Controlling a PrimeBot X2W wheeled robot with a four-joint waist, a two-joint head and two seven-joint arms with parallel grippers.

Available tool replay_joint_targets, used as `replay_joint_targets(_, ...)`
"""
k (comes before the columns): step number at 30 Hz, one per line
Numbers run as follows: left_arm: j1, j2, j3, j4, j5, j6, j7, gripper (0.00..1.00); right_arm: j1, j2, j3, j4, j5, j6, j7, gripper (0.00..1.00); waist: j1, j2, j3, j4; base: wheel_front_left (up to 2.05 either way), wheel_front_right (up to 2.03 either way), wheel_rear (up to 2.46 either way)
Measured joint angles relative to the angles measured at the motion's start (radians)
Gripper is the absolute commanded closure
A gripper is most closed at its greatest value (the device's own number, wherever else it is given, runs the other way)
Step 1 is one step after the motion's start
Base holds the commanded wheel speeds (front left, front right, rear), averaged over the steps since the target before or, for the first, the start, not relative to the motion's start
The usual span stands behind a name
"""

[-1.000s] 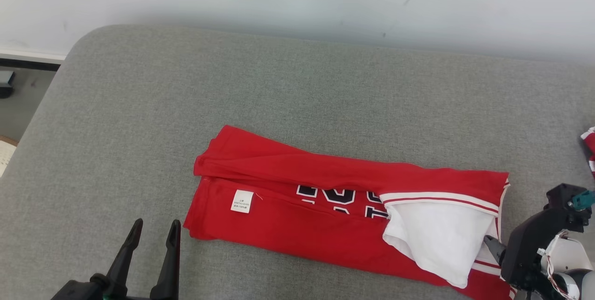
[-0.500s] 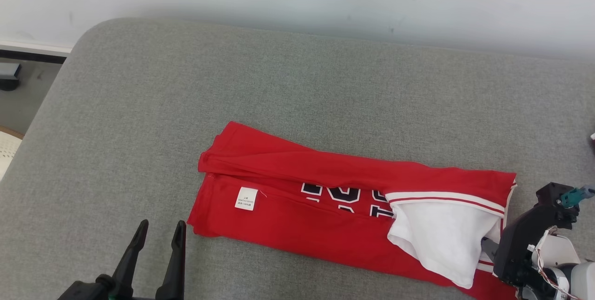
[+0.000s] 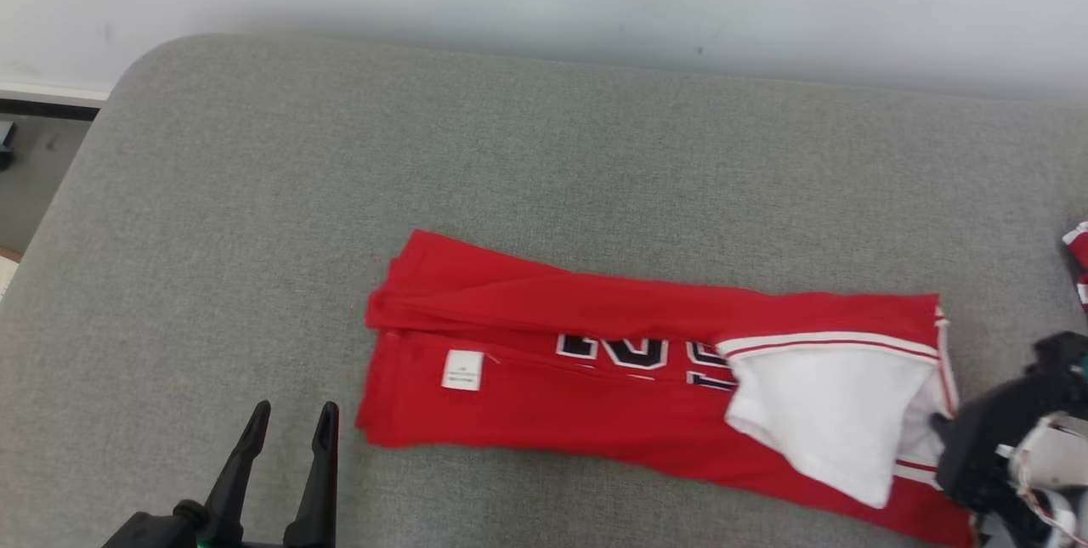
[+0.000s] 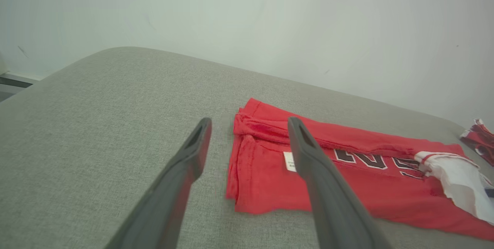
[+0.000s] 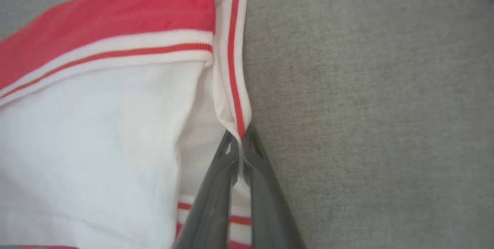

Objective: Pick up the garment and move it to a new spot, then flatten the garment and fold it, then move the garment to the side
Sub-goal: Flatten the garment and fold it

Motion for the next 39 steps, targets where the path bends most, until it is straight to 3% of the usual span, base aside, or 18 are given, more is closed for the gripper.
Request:
replay_joint_targets(8, 0.001, 0.009, 0.001, -0.002, -0.007, 0.001, 0.000, 0.00, 0.027, -0.003, -0.192, -0.151, -0.038, -0.001, -0.001, 1.00, 0.0000, 0.0000, -0.003, -0.030, 0.00, 0.00, 0.00)
replay_joint_targets(16, 0.001, 0.014, -0.006, -0.007, -0.009, 0.005, 0.001, 0.00, 0.040, -0.004, -0.213, -0.308, -0.066, -0.001, 0.038, 1.00, 0.0000, 0.0000, -0.004, -0.070, 0.00, 0.00, 0.00)
replay_joint_targets(22, -0.001, 0.014, -0.016, -0.005, -0.011, 0.004, 0.004, 0.00, 0.052, -0.005, -0.091, -0.378, -0.029, -0.001, 0.060, 1.00, 0.0000, 0.0000, -0.009, -0.078, 0.00, 0.00, 0.00)
replay_joint_targets(29, -0.002, 0.013, -0.022, 0.005, -0.018, 0.003, 0.003, 0.00, 0.091, -0.005, 0.178, -0.421, 0.030, -0.001, 0.068, 1.00, 0.0000, 0.0000, -0.017, -0.058, 0.00, 0.00, 0.00)
replay_joint_targets(35, -0.006, 0.012, -0.034, 0.021, -0.019, 0.001, 0.003, 0.00, 0.061, -0.004, 0.401, -0.310, 0.088, -0.001, 0.049, 1.00, 0.0000, 0.0000, -0.025, -0.040, 0.00, 0.00, 0.00)
replay_joint_targets(39, -0.018, 0.011, -0.046, 0.027, -0.019, 0.000, 0.003, 0.00, 0.020, -0.004, 0.463, -0.226, 0.127, -0.001, 0.018, 1.00, 0.0000, 0.0000, -0.028, -0.028, 0.00, 0.00, 0.00)
